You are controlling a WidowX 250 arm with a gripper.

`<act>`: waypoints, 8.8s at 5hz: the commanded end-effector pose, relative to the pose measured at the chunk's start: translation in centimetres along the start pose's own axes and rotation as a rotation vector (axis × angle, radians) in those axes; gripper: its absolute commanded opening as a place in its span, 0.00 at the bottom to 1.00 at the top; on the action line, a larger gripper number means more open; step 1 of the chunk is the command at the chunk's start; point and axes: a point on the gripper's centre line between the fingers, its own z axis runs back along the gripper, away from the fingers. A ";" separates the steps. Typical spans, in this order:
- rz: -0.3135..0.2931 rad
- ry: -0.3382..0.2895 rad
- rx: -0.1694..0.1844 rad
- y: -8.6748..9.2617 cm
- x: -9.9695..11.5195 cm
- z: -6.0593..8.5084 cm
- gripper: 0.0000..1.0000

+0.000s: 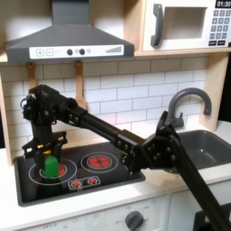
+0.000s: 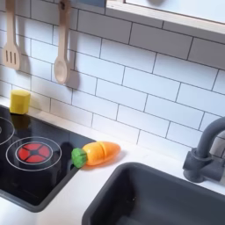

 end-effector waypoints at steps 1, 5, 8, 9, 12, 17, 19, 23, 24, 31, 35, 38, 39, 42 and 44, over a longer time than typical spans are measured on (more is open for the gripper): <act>0.006 -0.006 -0.002 0.1 0.0 0.2 0.00; 0.013 -0.006 -0.042 -0.6 -0.5 1.1 0.00; -0.004 -0.013 -0.049 -1.3 -1.9 1.2 0.00; -0.015 0.001 -0.055 -1.7 -2.6 0.8 0.00; -0.054 -0.007 -0.074 -3.4 -4.8 1.4 0.00; -0.144 -0.017 -0.083 -6.7 -7.7 2.2 0.00; -0.196 -0.002 -0.102 -8.3 -8.9 2.2 0.00; -0.238 0.030 -0.062 -11.2 -8.8 1.5 0.00; -0.229 0.006 -0.043 -11.2 -8.4 2.2 0.00; -0.230 0.041 -0.030 -10.7 -8.1 1.1 0.00; -0.255 0.062 -0.052 -10.8 -8.3 0.6 0.55; -0.234 -0.012 -0.034 -10.6 -8.0 0.4 1.00; -0.238 -0.032 -0.064 -10.8 -7.7 1.1 1.00; -0.186 -0.072 -0.112 -10.0 -5.9 3.5 1.00; -0.126 -0.102 -0.100 -8.3 -3.9 3.9 1.00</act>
